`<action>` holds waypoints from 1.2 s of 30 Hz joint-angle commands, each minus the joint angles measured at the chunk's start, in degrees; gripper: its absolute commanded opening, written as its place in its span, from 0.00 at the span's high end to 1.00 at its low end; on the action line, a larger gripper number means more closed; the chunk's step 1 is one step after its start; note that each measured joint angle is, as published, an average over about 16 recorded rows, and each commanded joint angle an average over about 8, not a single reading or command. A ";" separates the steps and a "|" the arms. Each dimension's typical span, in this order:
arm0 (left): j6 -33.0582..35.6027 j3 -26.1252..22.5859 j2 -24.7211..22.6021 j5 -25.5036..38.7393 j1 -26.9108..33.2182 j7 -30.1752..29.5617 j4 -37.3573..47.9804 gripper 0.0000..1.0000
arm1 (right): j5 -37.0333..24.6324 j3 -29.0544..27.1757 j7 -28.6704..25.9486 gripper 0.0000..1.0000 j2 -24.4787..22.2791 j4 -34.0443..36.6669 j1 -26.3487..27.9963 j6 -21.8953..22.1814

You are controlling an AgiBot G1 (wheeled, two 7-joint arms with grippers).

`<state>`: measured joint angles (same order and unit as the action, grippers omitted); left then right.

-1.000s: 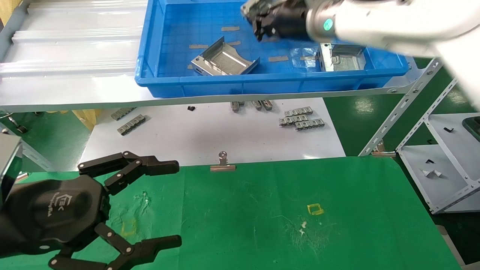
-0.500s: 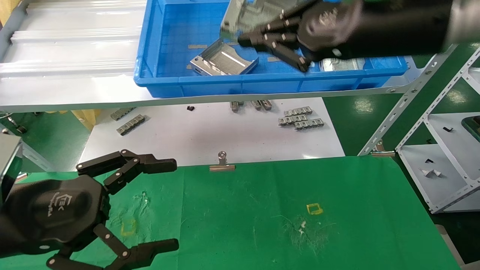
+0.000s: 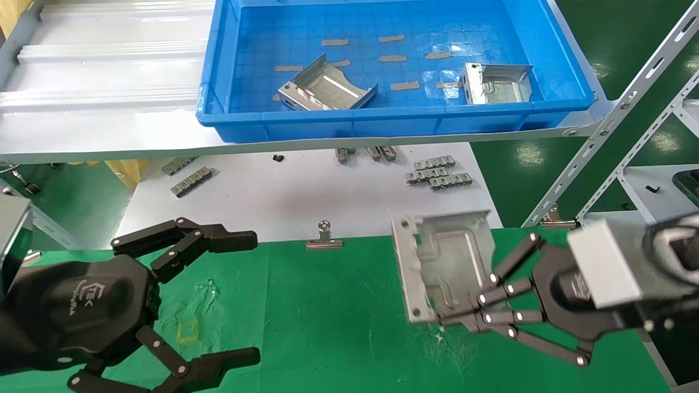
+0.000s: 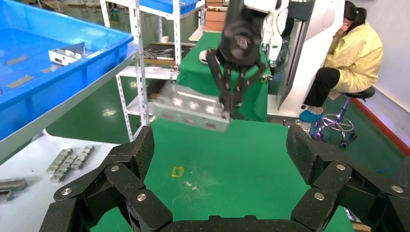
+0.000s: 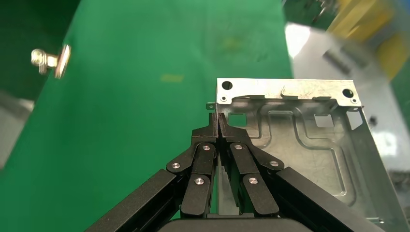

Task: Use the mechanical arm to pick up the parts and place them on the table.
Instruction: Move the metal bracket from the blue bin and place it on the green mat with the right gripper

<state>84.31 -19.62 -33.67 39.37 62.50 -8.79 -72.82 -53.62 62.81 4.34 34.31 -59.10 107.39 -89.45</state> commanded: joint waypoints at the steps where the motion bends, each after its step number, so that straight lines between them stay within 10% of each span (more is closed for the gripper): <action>1: 0.00 0.00 0.00 0.00 0.00 0.00 0.00 0.00 | -0.33 1.62 1.25 1.00 -1.74 -1.26 -0.96 0.32; 13: -0.01 -0.01 0.01 -0.01 0.00 0.01 0.00 0.00 | -7.28 5.55 12.66 1.00 0.97 10.45 -10.29 8.53; 36: -0.02 -0.04 0.01 -0.03 0.01 0.02 0.00 0.00 | -10.00 7.14 37.29 1.00 19.49 45.52 -10.83 4.02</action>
<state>84.29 -19.65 -33.65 39.35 62.51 -8.77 -72.82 -63.48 69.84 41.23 53.55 -13.97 96.38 -84.87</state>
